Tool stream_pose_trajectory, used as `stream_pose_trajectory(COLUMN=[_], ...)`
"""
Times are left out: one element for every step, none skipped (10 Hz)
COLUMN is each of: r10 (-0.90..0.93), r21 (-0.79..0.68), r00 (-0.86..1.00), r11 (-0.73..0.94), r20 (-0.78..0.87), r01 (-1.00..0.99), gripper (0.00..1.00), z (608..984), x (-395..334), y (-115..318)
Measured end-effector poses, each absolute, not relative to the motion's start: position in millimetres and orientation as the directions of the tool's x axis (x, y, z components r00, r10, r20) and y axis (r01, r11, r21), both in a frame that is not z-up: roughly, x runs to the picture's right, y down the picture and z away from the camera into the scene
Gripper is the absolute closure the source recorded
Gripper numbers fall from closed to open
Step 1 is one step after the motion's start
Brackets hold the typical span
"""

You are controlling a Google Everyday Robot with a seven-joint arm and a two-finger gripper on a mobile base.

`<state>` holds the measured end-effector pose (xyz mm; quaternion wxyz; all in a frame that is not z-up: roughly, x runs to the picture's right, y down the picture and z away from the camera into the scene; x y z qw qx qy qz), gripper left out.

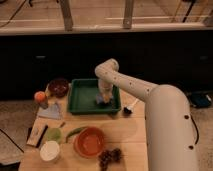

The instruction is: Wipe tray with sponge

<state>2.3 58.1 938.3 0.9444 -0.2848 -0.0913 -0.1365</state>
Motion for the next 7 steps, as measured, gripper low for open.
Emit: stream_pose_trajectory(r10=[-0.199,-0.191,-0.177,-0.170,-0.158,-0.150,-0.139], r21=[-0.517,-0.518,-0.519,-0.516,-0.511,-0.507,-0.501], r00=[0.947,0.949,0.954,0.959,0.964,0.968,0.971], r11=[0.800,0.802,0.807,0.814,0.823,0.830,0.837], r20=[0.251,0.249,0.240,0.229,0.214,0.203,0.193], r01=[0.305,0.297,0.281,0.267,0.248,0.235,0.219], gripper=[1.00,1.00,1.00,1.00,1.00,1.00,1.00], z=[941.0,943.3,947.2,951.2,957.2,963.7,973.8], x=[3.5,4.2,7.4,11.6,17.8,21.4,23.9], y=[61.7,64.2,67.1,66.0,62.0,57.2,49.4])
